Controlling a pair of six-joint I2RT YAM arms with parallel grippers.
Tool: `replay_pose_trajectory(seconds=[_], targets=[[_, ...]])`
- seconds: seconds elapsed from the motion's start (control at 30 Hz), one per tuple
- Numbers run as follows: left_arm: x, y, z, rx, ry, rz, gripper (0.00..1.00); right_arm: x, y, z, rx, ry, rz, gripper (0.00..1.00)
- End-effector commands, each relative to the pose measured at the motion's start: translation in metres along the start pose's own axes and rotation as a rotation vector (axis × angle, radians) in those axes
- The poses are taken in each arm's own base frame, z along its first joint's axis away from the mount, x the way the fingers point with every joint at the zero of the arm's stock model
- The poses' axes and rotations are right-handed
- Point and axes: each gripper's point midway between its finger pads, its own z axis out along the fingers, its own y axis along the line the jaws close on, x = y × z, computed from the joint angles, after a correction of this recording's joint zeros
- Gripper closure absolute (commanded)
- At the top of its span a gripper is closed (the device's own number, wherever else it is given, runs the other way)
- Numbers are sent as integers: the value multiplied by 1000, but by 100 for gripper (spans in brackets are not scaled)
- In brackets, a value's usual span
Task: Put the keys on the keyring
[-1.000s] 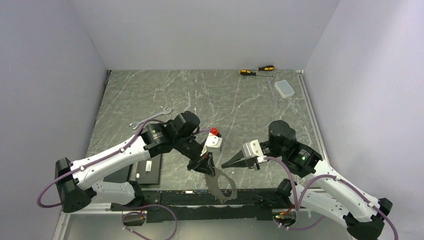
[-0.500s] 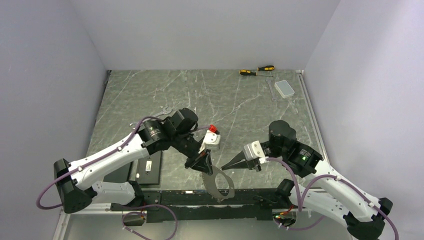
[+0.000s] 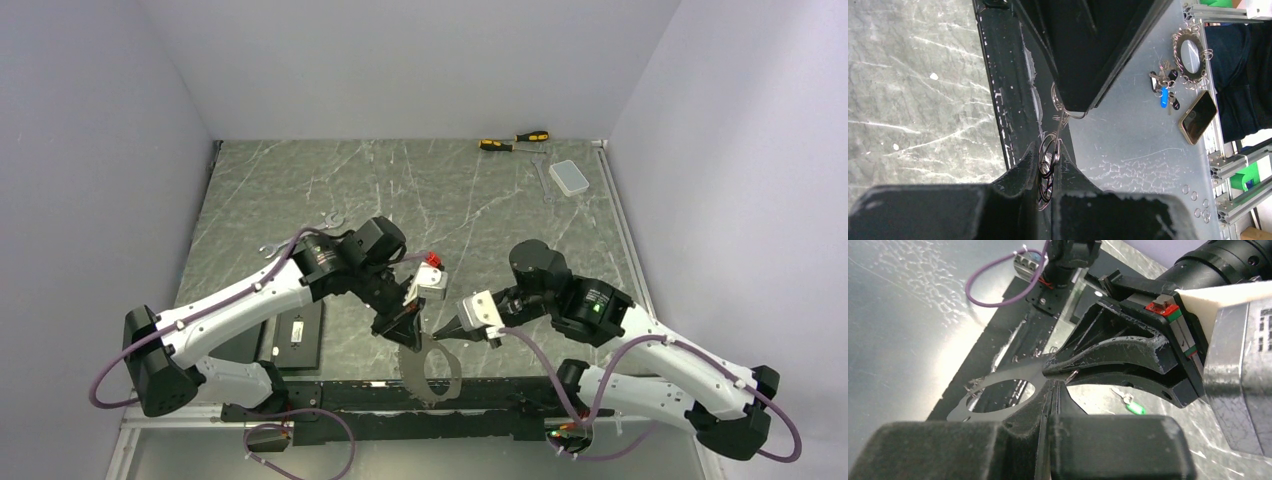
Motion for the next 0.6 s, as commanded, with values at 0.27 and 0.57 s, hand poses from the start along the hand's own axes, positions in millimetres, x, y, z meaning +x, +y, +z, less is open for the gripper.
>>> replay_pose_trajectory(seconds=[0.27, 0.57], targets=[[-18, -3, -20, 4, -33, 24, 100, 14, -19, -6, 112, 249, -158, 100], [-16, -2, -20, 3, -33, 5, 100, -1, -29, -8, 213, 180, -262, 100]])
